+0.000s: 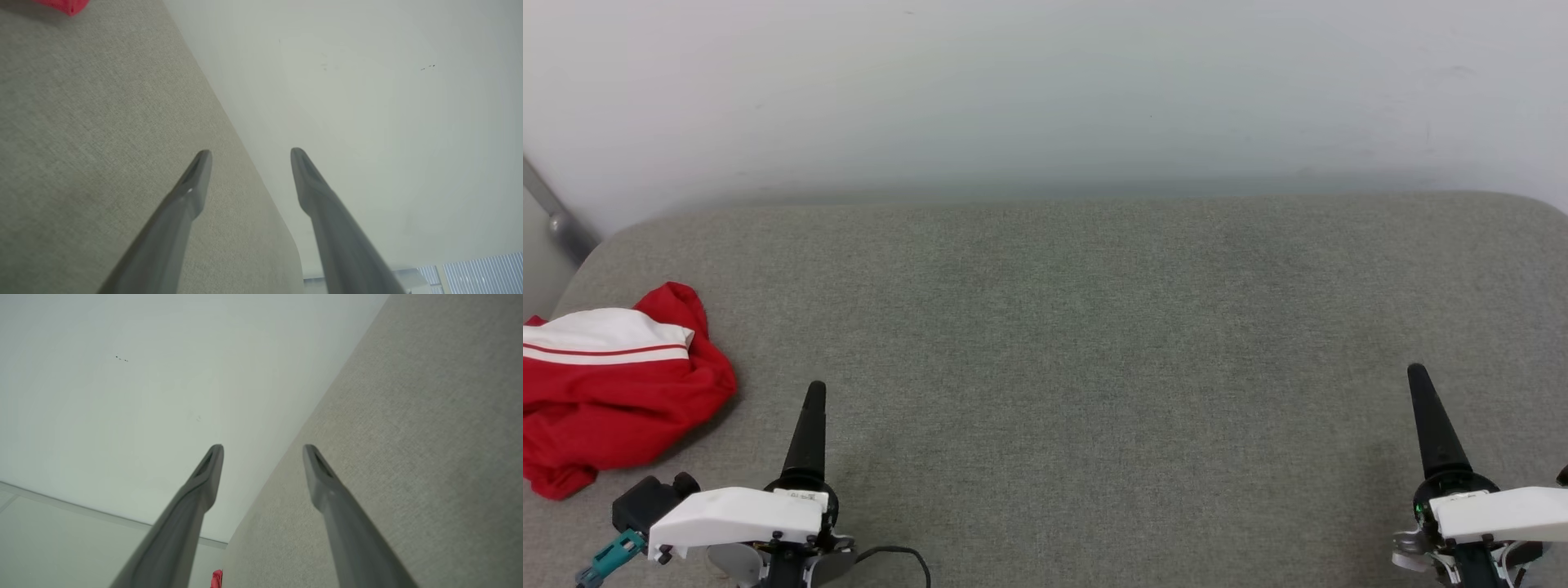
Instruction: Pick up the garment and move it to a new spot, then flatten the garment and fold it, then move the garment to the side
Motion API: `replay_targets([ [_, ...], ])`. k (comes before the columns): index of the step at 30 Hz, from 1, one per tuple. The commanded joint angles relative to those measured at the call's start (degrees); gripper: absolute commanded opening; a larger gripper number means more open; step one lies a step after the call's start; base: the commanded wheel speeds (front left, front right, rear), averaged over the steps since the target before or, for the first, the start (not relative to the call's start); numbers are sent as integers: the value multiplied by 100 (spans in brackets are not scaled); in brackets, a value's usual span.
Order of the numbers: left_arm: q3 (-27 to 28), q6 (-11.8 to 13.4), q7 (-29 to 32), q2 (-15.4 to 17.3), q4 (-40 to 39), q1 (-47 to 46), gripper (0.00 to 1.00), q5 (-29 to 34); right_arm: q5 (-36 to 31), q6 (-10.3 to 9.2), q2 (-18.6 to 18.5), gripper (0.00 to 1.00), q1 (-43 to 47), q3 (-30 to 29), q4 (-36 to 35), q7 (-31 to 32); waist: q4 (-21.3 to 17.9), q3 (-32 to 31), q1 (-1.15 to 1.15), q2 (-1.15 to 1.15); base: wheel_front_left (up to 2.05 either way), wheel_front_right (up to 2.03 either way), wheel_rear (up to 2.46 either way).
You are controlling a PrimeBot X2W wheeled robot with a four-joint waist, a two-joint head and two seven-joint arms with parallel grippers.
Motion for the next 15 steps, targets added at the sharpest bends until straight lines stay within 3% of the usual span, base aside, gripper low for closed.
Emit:
replay_targets([
  [1,-76,81,-76,13,-162,-11,100,364,-400,0,-2,100,-2,36,-208,-76,1,3,0,0,0,0,0],
  [15,-453,466,-378,14,-323,82,100,2100,-2212,-1,0,100,195,231,-562,-378,1,8,0,0,0,0,0],
])
